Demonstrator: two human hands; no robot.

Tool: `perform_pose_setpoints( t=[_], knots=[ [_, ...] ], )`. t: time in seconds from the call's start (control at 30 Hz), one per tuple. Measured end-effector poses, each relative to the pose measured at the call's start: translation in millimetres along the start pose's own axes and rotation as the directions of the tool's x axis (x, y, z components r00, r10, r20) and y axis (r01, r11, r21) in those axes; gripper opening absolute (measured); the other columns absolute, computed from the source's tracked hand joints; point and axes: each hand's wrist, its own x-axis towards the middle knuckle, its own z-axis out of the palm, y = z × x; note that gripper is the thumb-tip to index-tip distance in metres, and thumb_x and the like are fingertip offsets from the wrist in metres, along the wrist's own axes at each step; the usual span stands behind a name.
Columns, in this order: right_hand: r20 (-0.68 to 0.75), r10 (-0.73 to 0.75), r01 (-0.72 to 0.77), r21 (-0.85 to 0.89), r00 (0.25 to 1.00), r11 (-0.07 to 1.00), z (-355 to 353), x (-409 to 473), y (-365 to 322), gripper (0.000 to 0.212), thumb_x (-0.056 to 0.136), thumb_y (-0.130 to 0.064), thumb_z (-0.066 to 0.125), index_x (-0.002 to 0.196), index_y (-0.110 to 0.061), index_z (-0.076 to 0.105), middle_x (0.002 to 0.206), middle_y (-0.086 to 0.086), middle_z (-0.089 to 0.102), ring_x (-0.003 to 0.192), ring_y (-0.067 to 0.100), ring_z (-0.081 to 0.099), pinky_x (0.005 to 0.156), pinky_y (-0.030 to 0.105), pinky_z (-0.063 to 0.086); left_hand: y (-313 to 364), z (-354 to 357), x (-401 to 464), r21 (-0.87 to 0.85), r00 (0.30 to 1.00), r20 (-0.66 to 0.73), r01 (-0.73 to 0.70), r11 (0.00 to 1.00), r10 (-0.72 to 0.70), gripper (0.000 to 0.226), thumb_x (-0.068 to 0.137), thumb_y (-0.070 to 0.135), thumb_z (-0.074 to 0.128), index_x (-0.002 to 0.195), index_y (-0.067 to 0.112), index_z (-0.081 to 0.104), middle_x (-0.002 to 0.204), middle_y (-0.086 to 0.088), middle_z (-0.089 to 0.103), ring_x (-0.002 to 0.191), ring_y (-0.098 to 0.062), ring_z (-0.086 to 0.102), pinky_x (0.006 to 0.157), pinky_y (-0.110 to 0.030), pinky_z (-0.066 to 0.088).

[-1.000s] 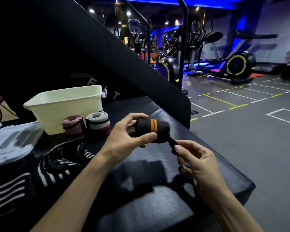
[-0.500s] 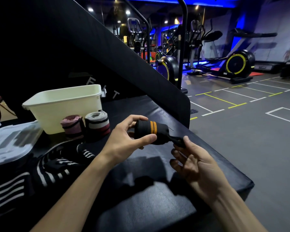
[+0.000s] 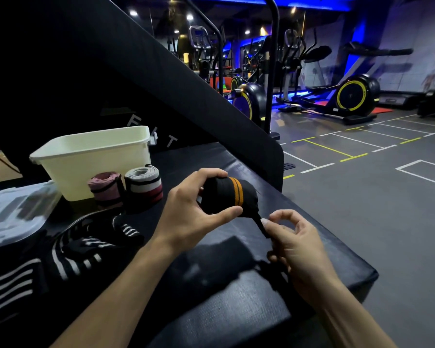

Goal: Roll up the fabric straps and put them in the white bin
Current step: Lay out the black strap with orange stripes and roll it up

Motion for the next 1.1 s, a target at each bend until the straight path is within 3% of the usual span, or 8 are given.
perform_pose_setpoints(
  t=[0.1,0.2,0.37,0.5,0.6,0.73,0.97,1.1],
  knots=[
    [0.017,-0.234,0.235,-0.090,0.972,0.968,1,-3,-1,0.020,0.088,-0.026,0.073,0.087,-0.007,0.066,0.066,0.007,0.065,0.047,0.012,0.048,0.045,0.027,0.045,-3,1,0,-0.004,0.996,-0.020,0.089,0.996,-0.089,0.055,0.067,0.045,0.093,0.115,0.040,0.065,0.095,0.016,0.068,0.086,-0.008,0.065,0.076,-0.014,0.049],
    [0.082,-0.380,0.387,-0.274,0.921,0.880,1,-4,-1,0.019,0.087,-0.032,0.074,0.083,-0.014,0.073,0.074,0.007,0.072,0.058,0.014,0.062,0.055,0.034,0.053,-7,2,2,-0.070,0.985,-0.019,0.167,0.983,-0.169,0.055,0.067,0.048,0.093,0.114,0.042,0.065,0.094,0.016,0.069,0.085,-0.011,0.069,0.076,-0.034,0.061],
    [0.120,-0.551,0.506,-0.588,0.826,0.631,0,-6,5,0.023,0.074,-0.023,0.090,0.085,-0.028,0.070,0.065,-0.007,0.065,0.060,0.011,0.063,0.057,0.016,0.047,-3,2,2,-0.212,0.971,0.037,0.240,0.947,-0.237,0.049,0.071,0.032,0.094,0.112,0.034,0.069,0.101,0.004,0.070,0.083,-0.016,0.072,0.056,-0.042,0.063],
    [0.097,-0.639,0.511,-0.696,0.763,0.504,-3,1,8,0.022,0.076,-0.015,0.083,0.081,-0.029,0.066,0.066,-0.012,0.061,0.058,0.012,0.059,0.054,0.019,0.045,-5,3,2,-0.269,0.963,0.083,0.270,0.924,-0.257,0.050,0.066,0.044,0.092,0.110,0.035,0.070,0.102,-0.003,0.070,0.090,-0.017,0.073,0.053,-0.036,0.061],
    [0.050,-0.630,0.512,-0.634,0.775,0.580,-3,1,6,0.018,0.082,-0.017,0.080,0.081,-0.027,0.065,0.071,-0.013,0.062,0.064,0.011,0.061,0.056,0.018,0.048,-8,3,2,-0.295,0.952,0.094,0.306,0.905,-0.291,0.048,0.067,0.043,0.091,0.109,0.034,0.070,0.101,-0.006,0.071,0.086,-0.019,0.074,0.053,-0.035,0.059],
    [0.065,-0.531,0.494,-0.475,0.845,0.728,-1,-1,4,0.014,0.092,-0.020,0.073,0.082,-0.025,0.064,0.083,-0.010,0.061,0.077,0.014,0.065,0.057,0.040,0.061,-15,3,3,-0.302,0.938,0.093,0.346,0.888,-0.334,0.048,0.064,0.048,0.091,0.106,0.036,0.071,0.101,-0.009,0.070,0.078,-0.023,0.075,0.052,-0.034,0.058],
    [0.038,-0.448,0.432,-0.356,0.893,0.829,-2,3,5,0.006,0.095,-0.022,0.068,0.091,-0.017,0.069,0.086,-0.001,0.069,0.082,0.019,0.069,0.055,0.024,0.057,-13,4,3,-0.327,0.928,0.133,0.373,0.868,-0.349,0.048,0.062,0.051,0.089,0.104,0.036,0.071,0.101,-0.008,0.071,0.079,-0.025,0.076,0.052,-0.034,0.057],
    [0.000,-0.406,0.400,-0.174,0.914,0.900,-3,3,3,0.025,0.084,-0.037,0.076,0.093,-0.014,0.072,0.090,0.003,0.075,0.086,0.020,0.070,0.067,0.027,0.057,-12,6,2,-0.377,0.900,0.179,0.436,0.817,-0.398,0.045,0.063,0.046,0.091,0.101,0.032,0.071,0.101,-0.013,0.072,0.073,-0.029,0.076,0.053,-0.033,0.056]
  ],
)
